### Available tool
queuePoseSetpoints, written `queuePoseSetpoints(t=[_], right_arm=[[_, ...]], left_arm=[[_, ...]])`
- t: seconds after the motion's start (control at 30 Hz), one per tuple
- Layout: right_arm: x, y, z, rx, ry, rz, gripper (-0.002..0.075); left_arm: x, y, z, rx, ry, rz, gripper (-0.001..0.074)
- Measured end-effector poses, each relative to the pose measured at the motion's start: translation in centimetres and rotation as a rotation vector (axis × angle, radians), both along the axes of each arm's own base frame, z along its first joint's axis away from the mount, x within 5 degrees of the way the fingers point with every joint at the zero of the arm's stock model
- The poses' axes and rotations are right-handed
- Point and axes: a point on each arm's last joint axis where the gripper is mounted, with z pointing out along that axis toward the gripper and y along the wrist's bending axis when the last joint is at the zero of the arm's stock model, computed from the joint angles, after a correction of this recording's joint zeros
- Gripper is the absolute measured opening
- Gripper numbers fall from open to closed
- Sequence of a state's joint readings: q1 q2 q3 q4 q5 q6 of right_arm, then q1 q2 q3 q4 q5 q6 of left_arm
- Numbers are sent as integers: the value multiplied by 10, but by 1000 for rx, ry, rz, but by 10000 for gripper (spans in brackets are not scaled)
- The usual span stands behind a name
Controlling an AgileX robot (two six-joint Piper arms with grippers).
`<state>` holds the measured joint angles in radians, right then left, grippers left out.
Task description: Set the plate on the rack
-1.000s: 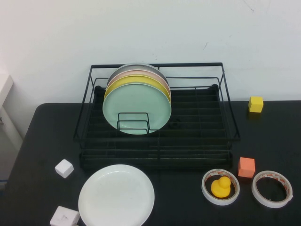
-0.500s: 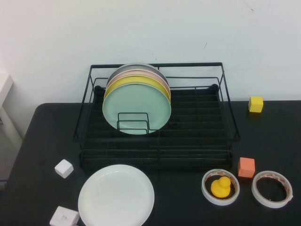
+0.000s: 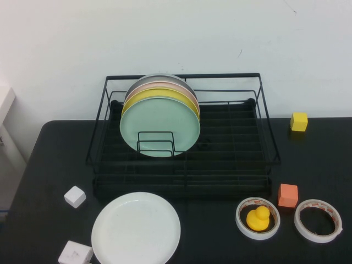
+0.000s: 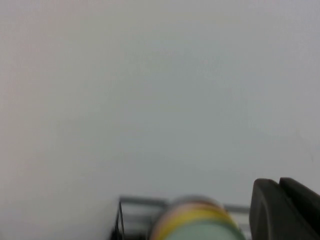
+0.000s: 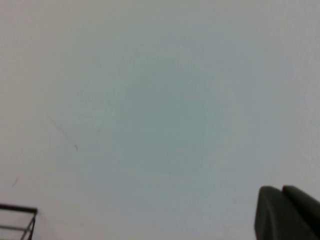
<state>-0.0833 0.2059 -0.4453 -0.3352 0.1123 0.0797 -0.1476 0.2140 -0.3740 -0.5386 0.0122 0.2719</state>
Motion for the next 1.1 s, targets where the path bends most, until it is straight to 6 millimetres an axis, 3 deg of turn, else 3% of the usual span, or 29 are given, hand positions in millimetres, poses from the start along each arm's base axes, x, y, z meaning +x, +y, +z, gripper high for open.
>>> queuePoseSetpoints(t=[0.1,0.2,0.33,0.43,0.63,0.83,0.93,1.1], right_arm=[[13,-2,6,78,150,-8,-2],[29,2,-2,92,358,55,-2],[49,22,-28,81,694,281,-2],[60,41,-41,125,849,501,-2],[93,62,-50,209,873,776,-2],[142,67,-71,417,849,815,-2],[164,70,-91,533,887,845,-2],[191,78,-145,676,1046,889,-2]], left_arm=[[20,-7,2,20,138,-44,-2],[40,-13,-7,45,286,-79,-2],[58,-23,-28,75,533,-165,-2],[63,-29,-39,23,686,-206,-2],[69,-34,-57,-22,895,-247,-2],[69,-36,-66,15,990,-264,-2],[64,-32,-68,47,1055,-239,-2],[53,-16,-69,8,1121,-38,-2]])
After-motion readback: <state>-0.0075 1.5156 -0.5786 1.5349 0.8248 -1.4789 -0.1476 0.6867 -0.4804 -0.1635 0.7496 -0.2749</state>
